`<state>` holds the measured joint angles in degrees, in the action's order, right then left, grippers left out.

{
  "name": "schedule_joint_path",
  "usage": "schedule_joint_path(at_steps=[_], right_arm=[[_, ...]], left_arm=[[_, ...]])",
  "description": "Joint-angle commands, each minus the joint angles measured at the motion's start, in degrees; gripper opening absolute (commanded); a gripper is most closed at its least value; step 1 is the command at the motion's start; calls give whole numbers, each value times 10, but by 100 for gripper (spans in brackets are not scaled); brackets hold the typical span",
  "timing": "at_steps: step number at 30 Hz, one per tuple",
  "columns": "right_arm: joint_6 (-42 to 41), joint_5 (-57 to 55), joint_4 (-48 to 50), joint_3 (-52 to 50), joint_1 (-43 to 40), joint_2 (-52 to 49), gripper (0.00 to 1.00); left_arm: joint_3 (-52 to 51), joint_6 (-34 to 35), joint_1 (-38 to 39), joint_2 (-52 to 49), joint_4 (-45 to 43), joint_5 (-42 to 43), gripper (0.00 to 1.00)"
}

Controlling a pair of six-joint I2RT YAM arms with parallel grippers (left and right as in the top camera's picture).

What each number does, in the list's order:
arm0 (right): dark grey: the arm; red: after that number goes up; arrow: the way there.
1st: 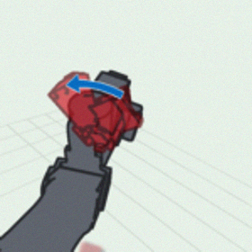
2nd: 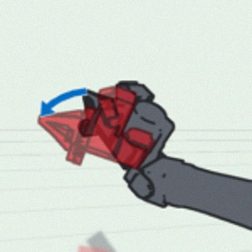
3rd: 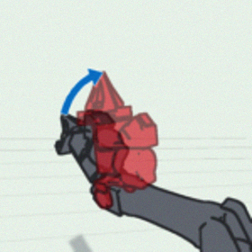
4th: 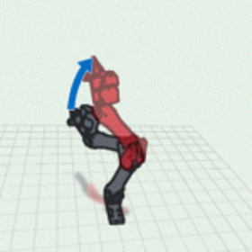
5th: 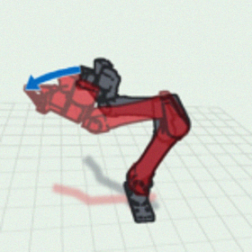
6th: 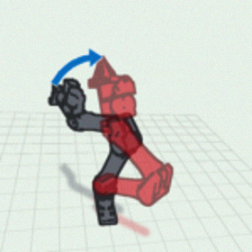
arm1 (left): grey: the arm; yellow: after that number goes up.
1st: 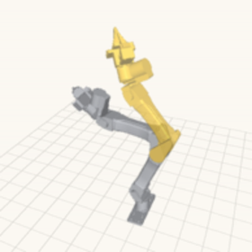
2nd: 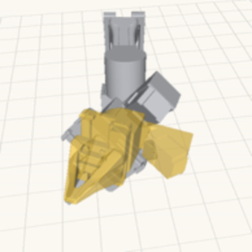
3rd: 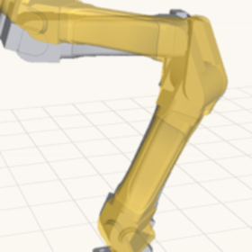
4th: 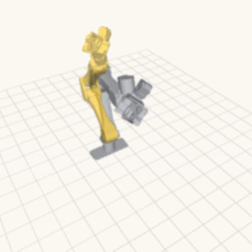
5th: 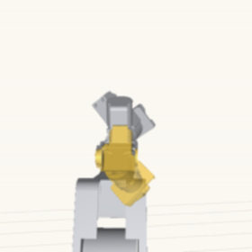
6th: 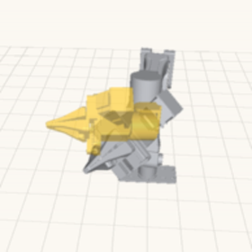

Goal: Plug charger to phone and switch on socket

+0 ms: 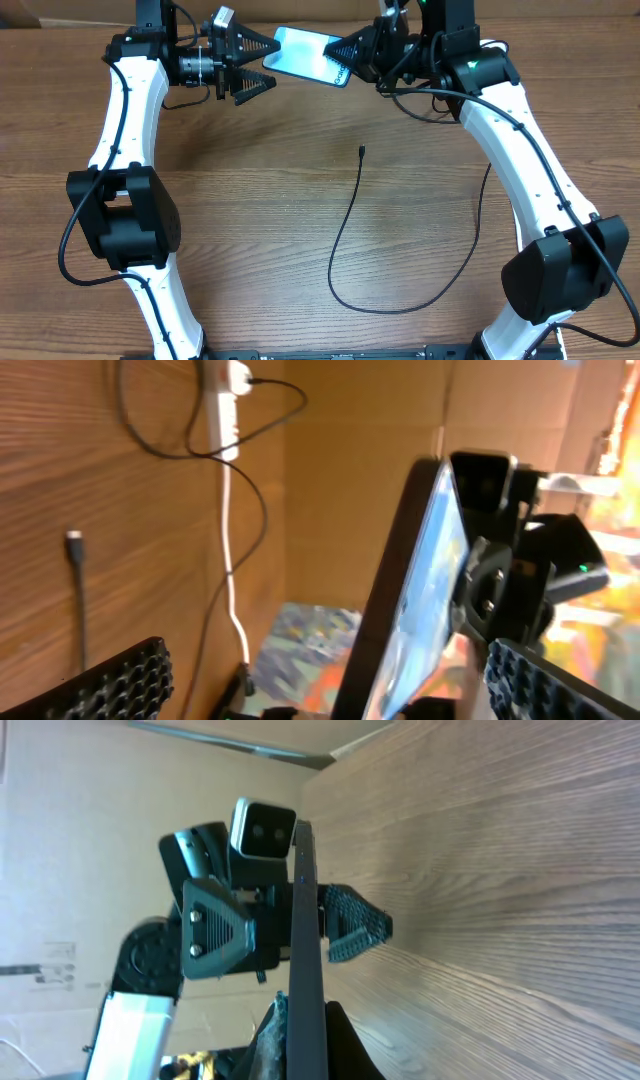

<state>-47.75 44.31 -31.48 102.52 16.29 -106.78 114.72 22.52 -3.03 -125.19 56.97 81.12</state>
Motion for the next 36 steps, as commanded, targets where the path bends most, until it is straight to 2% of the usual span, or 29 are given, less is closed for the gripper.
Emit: schedule_joint_path(at_steps=[1,13,21,29,36], right_arm=[[-46,-26,15,3,4,30,4],[-110,-60,107,3,40,-17,4],[-111,-111,85,3,70,-46,4],[-136,-136,117,3,83,-65,4],[-136,-136,111,3,97,-73,4]], left_arm=[[13,8,2,-2,-3,51,94],[13,7,5,-2,-22,78,92],[13,40,4,-2,-37,70,91],[13,45,5,-2,-37,70,88],[13,62,5,-2,-37,63,80]])
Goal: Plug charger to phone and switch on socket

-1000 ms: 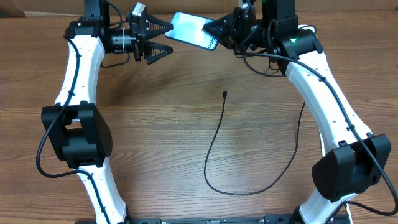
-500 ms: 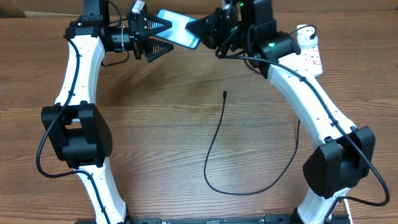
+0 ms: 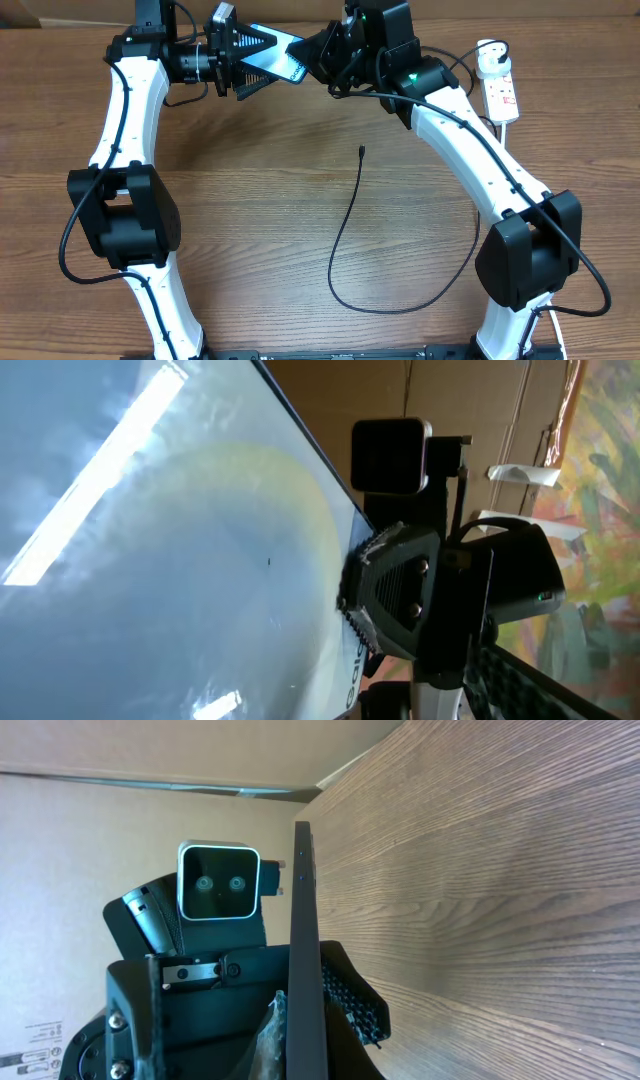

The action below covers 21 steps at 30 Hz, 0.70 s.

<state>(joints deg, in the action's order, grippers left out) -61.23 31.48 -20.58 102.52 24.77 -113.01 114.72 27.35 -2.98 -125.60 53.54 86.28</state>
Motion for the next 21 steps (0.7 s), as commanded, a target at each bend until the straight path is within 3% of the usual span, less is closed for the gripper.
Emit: schedule_joint_path(at_steps=[1,7,15,21], right_arm=[[-1,-7,-1,3,16,-13,4],[8,-4,-32,3,50,-19,4],[17,-1,-75,3,81,-19,4],[26,25,-85,3,85,-19,4]], left_arm=[[13,18,4,2,-3,5,79],[13,69,4,2,-41,-14,75],[13,198,4,2,-168,-39,68],[13,231,4,2,-200,-67,63]])
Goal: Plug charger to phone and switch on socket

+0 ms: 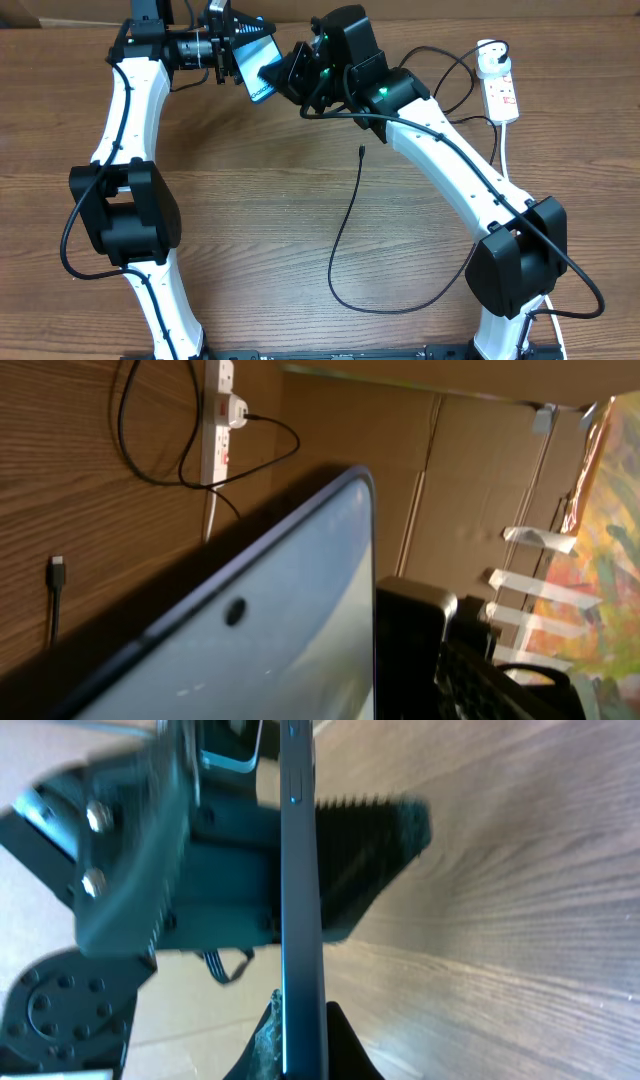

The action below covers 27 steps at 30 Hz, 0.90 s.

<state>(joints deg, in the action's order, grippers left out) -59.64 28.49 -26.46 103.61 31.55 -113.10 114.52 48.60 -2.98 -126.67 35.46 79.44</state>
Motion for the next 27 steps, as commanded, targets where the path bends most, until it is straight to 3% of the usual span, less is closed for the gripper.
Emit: schedule_joint_path(at_steps=[1,9,16,17,21,27], right_arm=[[12,57,-29,-8,18,-18,4],[11,56,-36,-8,21,-18,4],[11,66,-32,-8,21,-18,4],[11,71,-33,-8,21,-18,4],[11,78,-33,-8,21,-18,4],[12,94,-33,-8,17,-18,4]], left_arm=[[15,18,4,13,-19,-2,60],[15,23,4,13,-19,-13,39],[15,45,4,13,-21,-8,42],[15,51,4,13,-26,-8,39],[15,63,4,13,-46,-3,5],[15,63,4,13,-46,1,5]])
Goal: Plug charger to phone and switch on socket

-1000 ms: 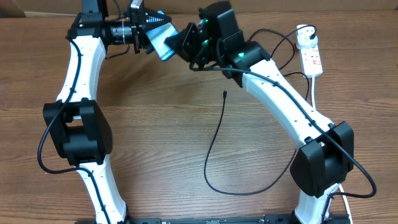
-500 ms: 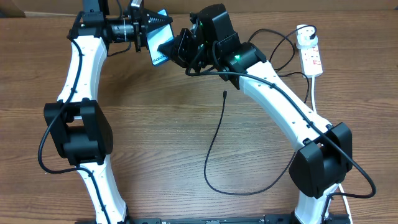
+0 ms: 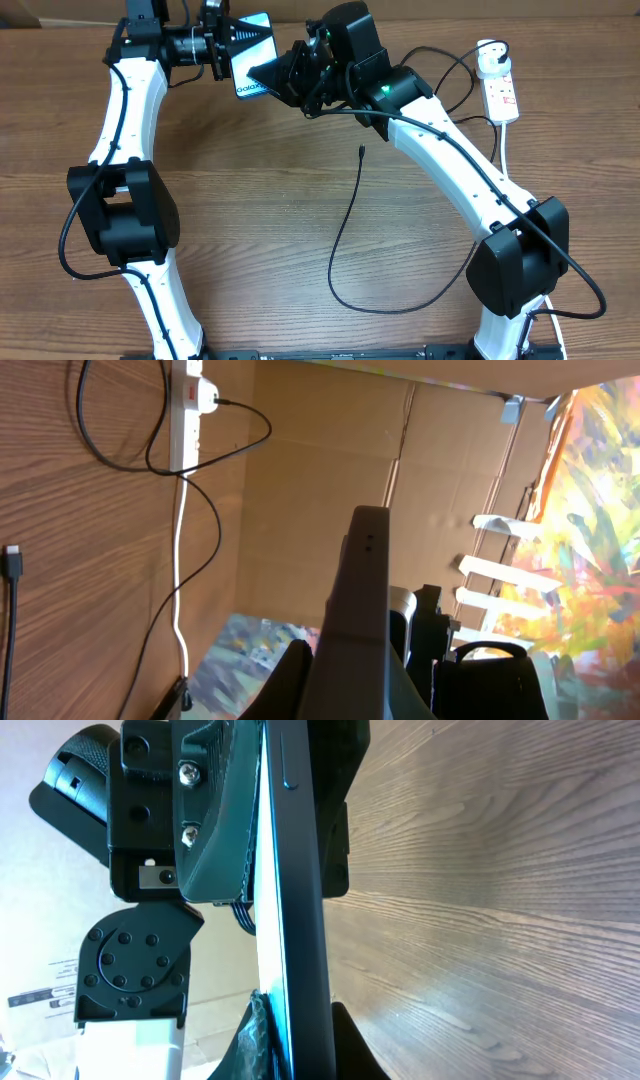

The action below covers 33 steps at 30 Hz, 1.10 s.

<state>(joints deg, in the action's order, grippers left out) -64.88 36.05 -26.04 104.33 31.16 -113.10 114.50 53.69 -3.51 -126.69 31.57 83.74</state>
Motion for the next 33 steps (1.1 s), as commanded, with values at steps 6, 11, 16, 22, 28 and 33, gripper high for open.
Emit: schedule_joint_path(at_steps=[6,11,16,22,28,33], right_arm=[[90,22,-39,-15,21,-18,5],[139,22,-44,-15,17,-18,31],[173,21,-64,-15,-4,-18,41],[203,16,-103,-15,-45,-17,43],[235,15,-143,-15,-84,-5,44],[258,-30,-195,-15,-120,21,45]], left_arm=[[15,12,10,13,-7,-43,5],[15,12,10,13,-7,-49,4],[15,12,9,13,1,-64,5],[15,19,8,13,10,-93,4],[15,49,8,13,12,-121,5],[15,70,8,13,12,-161,4]])
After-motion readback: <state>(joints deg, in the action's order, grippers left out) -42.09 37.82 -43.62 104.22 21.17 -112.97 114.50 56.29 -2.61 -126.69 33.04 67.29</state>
